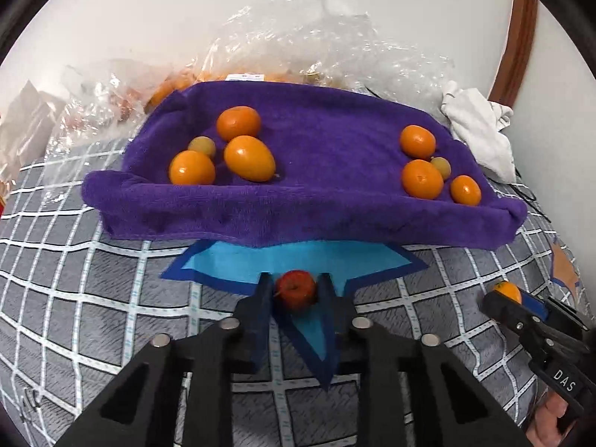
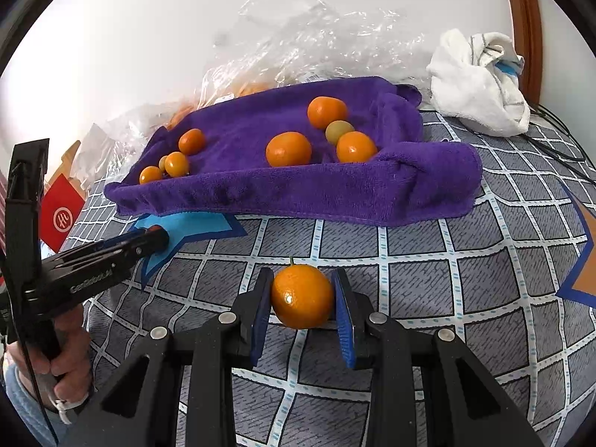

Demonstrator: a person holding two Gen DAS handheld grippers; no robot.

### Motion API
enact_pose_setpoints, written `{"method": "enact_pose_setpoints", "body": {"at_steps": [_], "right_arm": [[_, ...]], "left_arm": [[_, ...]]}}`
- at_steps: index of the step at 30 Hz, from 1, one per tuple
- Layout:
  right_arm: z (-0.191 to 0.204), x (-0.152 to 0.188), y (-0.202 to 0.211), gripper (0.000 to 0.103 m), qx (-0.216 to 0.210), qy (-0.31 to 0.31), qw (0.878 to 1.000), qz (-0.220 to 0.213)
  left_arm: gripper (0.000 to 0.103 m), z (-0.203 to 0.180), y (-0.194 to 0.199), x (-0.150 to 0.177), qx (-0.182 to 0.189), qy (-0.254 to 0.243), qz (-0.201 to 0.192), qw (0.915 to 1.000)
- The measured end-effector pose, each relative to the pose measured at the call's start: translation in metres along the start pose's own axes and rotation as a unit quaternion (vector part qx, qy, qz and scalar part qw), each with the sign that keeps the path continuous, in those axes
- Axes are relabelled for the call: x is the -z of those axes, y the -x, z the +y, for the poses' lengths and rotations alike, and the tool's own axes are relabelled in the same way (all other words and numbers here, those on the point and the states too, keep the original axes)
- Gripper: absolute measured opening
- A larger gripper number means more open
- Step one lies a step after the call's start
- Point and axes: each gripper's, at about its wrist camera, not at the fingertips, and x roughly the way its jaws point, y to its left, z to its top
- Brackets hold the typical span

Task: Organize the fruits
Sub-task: 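Grasp an orange with the right gripper and the red tomato with the left gripper, then carry the orange and red tomato onto the purple towel and open both grippers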

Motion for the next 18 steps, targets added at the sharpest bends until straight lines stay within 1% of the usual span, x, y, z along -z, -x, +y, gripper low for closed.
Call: {"method": "enact_pose_setpoints", "body": {"at_steps": [2,4,6,8,18], "right_arm": [[0.0,0.0,-0.001,0.032,-0.001,-0.001,1.0,0.0],[0.001,0.0,-0.001,0.032,-0.001,-0.001,1.0,0.0],[0.0,0.0,-0.001,0.032,0.0,-0.001,1.0,0.0],[0.0,0.0,-0.001,0.032,-0.001,-0.001,1.0,0.0],[0.001,0.0,0.0,0.032,-0.004,-0.001,1.0,-0.001]], "left_arm": [[0.022,0.0,0.0,0.001,0.01,0.001,-0.003,0.9999],[0.022,0.003,0.005,0.002,0.031,0.009,-0.013,0.9994],[0.022,0.01,0.012,0.003,0.051,0.024,-0.031,0.9979],[0.022,0.016,0.015,0.004,0.062,0.035,-0.041,0.9966],[0.022,0.027,0.028,0.004,0.059,0.054,-0.075,0.9939]]}}
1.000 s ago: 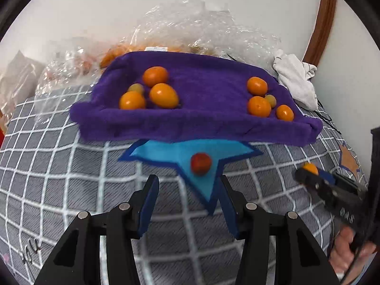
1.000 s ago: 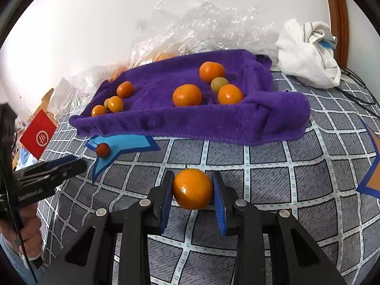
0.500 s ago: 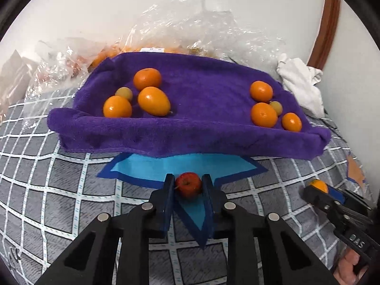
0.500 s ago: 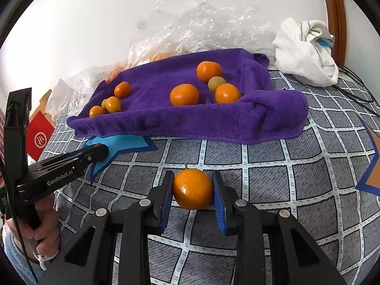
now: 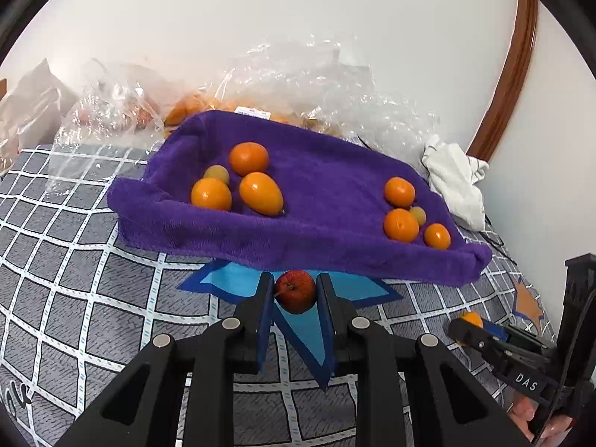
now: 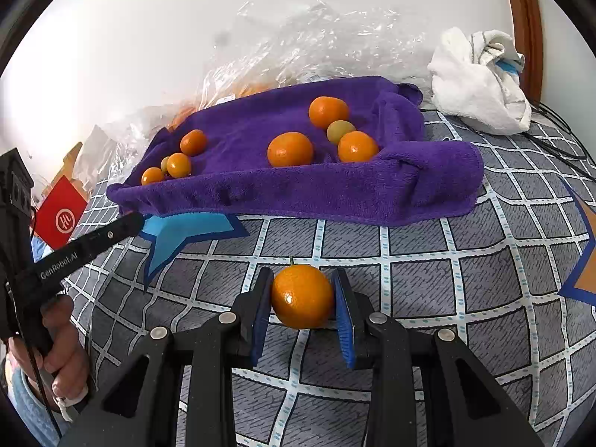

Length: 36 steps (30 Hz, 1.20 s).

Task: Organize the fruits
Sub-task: 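Carry the orange and red tomato onto the purple towel and open both grippers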

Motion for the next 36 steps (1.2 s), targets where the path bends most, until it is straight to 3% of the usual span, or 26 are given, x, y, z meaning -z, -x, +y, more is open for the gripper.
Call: {"method": "enact_pose_setpoints", "body": {"at_steps": [10,18,27,36], "right_arm": [[0.003,0.0,0.004,0.032,-0.001,0.0,1.0,-0.003],[0.005,-0.012,0.023,0.032,0.038,0.007,0.999,-0.011],[0.019,-0.06,0.05,0.032,0.053,0.038,0.997,-0.047],[0.022,-0.116,0.028,0.032,0.047,0.056,0.996,-0.056]], "left_arm": [[0.022,0.002,0.016,-0.004,0.01,0.006,-0.028,0.9995],[0.022,0.01,0.026,-0.008,0.003,0.022,-0.048,0.9986],[0.022,0.035,0.053,-0.032,-0.037,0.044,-0.066,0.9962],[0.022,0.043,0.054,-0.086,-0.057,0.022,-0.056,0.9965]]}}
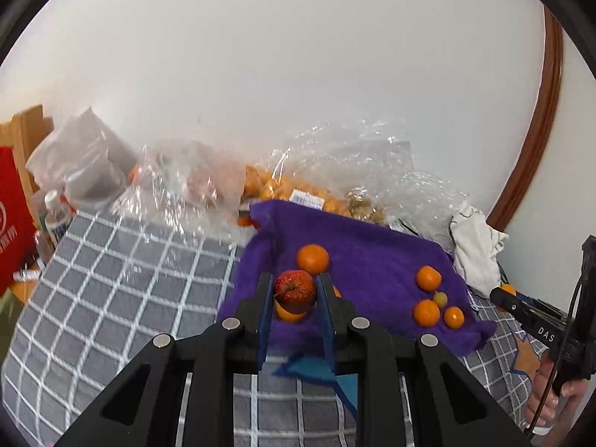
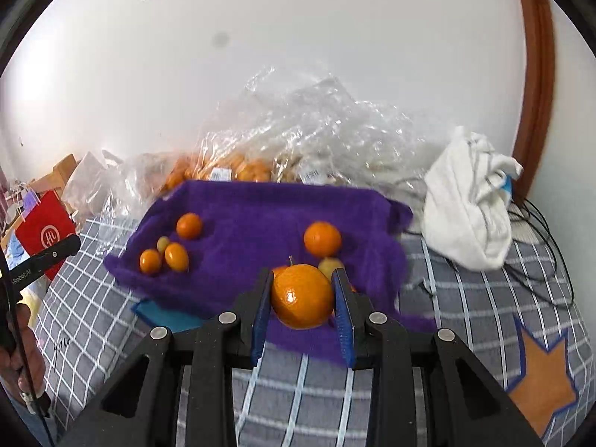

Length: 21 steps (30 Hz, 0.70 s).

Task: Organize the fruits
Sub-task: 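Carry the orange and red tomato onto the purple towel and open both grippers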

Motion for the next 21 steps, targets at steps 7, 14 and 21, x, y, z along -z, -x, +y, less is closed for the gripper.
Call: {"method": "enact_pose_setpoints", "body": {"at_steps": [7,14,21], "right_arm": [[-0.002,-0.022,-0.041,0.032,-0.01,0.0,1.0,0.015],[0.003,-0.024,-0.095,0.032,-0.023,0.01,0.998,0.056],[0.012,-0.017,-0.133,0.032,-0.029,0.026,0.996,0.08]], "left_arm": [[0.022,-0.004,-0.034,-0.017,0.004,-0.001,0.024,0.9997],[0.022,-0.006,-0.071,-0.024,0.019,0.0,0.049,0.9986],[0.022,-0.01,-0.103,-0.023,0.04,0.004,0.082,0.9958]]}}
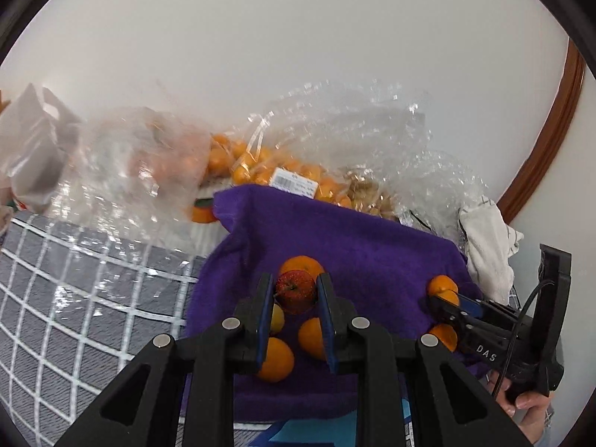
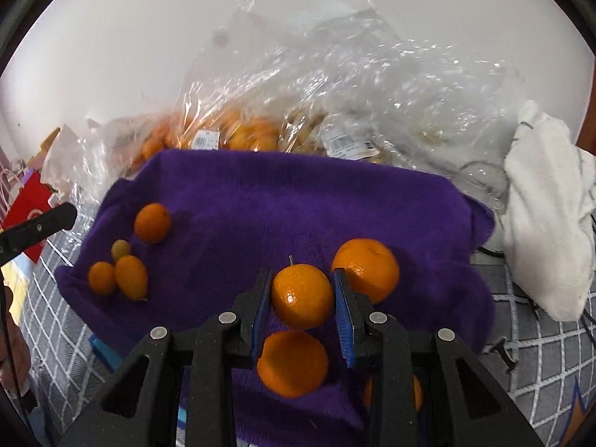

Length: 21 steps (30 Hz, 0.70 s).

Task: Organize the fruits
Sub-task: 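Carry the orange and red tomato onto the purple towel and open both grippers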

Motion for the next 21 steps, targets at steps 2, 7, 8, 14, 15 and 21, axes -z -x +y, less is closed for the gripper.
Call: {"method": "enact_pose_setpoints", "body": {"at_steps": [2,7,8,14,15,21], "right_arm": [[0.005,0.0,-0.005,0.032,0.002,0.011,1.0,0.002],[0.012,0.006,-0.019,0.032,0.013,0.032,0.999,0.023],[0.011,0.007,-0.021,0.032,0.016,0.034,0.999,0.026],[0.006,0.008,-0.02,0.032,0.013,0.023,0.999,0.026],[0.007,0.009,-0.02,0.032,0.013,0.023,0.999,0.025],[0.008,0.011,-0.019,0.033,0.016,0.024,0.999,0.027]], "left_arm": [[0.022,-0.003,-0.008,0.0,0.002,-0.004,0.006,1.0],[0.022,-0.011,-0.029,0.0,0.001,-0.014,0.025,0.9996],[0.022,-0.011,-0.031,0.0,0.0,-0.013,0.028,0.9995],[0.022,-0.011,-0.047,0.003,-0.008,-0.011,0.048,0.9987],[0.022,-0.012,-0.048,0.004,-0.009,-0.012,0.05,0.9986],[0.022,-0.013,-0.056,0.005,-0.011,-0.014,0.065,0.9977]]}}
